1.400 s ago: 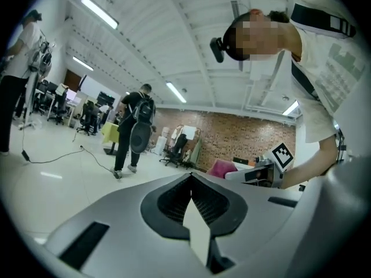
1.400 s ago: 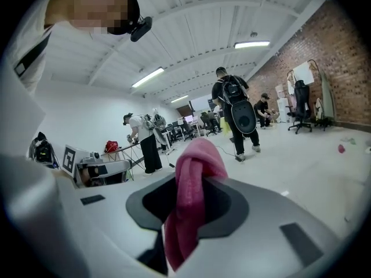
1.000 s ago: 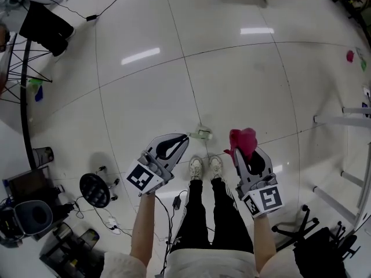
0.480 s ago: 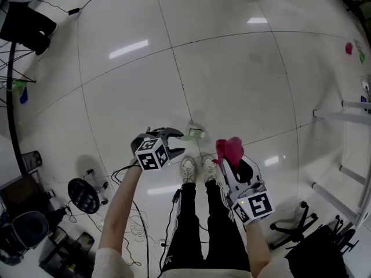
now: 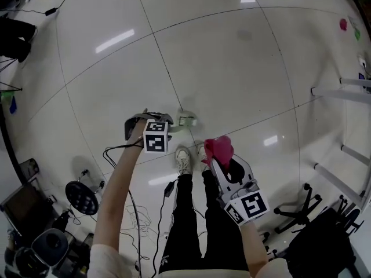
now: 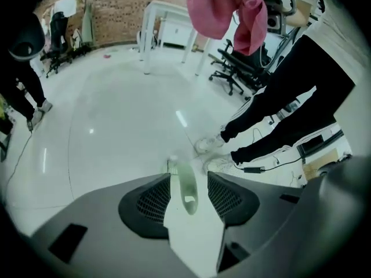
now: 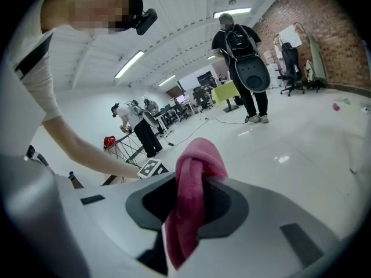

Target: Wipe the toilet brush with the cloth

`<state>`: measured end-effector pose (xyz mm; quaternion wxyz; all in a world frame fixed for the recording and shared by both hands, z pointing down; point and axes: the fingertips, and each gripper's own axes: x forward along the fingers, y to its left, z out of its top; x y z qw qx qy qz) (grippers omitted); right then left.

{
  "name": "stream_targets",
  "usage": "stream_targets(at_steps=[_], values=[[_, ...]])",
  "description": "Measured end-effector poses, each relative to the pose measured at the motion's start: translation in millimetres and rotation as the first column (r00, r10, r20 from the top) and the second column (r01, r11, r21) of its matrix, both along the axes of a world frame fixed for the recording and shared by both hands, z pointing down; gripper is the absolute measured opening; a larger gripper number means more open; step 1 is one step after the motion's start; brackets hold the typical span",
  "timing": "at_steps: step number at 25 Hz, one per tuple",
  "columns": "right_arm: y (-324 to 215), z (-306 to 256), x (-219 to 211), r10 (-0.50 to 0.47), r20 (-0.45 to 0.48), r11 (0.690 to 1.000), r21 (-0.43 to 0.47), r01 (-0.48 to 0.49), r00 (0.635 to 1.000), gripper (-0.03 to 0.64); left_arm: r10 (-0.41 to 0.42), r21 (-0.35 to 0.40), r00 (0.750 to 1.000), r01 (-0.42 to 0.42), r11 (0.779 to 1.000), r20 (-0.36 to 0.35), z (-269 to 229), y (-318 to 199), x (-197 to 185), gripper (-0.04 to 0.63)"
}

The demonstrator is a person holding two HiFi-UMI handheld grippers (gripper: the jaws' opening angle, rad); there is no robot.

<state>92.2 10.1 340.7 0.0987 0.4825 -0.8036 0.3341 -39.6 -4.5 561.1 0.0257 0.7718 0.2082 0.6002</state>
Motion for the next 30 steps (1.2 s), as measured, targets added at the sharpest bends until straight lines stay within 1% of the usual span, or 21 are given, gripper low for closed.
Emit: stream_targets(at_steps=[3,7,11,13,15,18,19,26,30], values=[[-1,2,1,0.004,0.006,1.0,-0.005,-0.004,1.0,0.096,0.001,0.006,0.999,-0.002,1.0,0.049,10,0,-6,0.183],[-2,5,3,0.011,0.011,1.0,-0.008,-0.01,1.0,0.095,0.003,0.009,0.997,-0.004,1.0,0.081,21,5,-8,0.183],[1,13,4,0.025,0.029,0.999,-0.03,-0.025,0.999,0.097,0.017,0.05,0.991,-0.024,0.998,0.135,39,10,-7,0.183],[5,16,2,0.029,0.038,0.999,-0.042,-0.027,0.999,0.096,0.008,0.072,0.988,-0.02,0.997,0.154,47,13,-6,0.183],[8,18,0,0.027,0.044,0.998,-0.054,-0.025,0.999,0.095,-0.02,0.084,0.99,0.009,0.996,0.138,51,15,-1,0.183],[10,22,0,0.023,0.046,0.998,-0.066,-0.02,0.999,0.096,-0.06,0.071,0.994,0.054,0.996,0.089,50,18,13,0.174],[11,24,1,0.024,0.045,0.997,-0.069,-0.021,0.999,0.097,-0.066,0.064,0.995,0.061,0.996,0.081,50,18,15,0.123],[7,28,11,0.054,0.067,0.995,-0.084,-0.048,0.996,0.096,-0.124,0.034,0.989,0.122,0.992,0.083,51,8,11,0.12],[4,26,16,0.056,0.063,0.996,-0.079,-0.051,0.996,0.097,-0.177,0.018,0.984,0.177,0.984,0.031,38,4,19,0.118]])
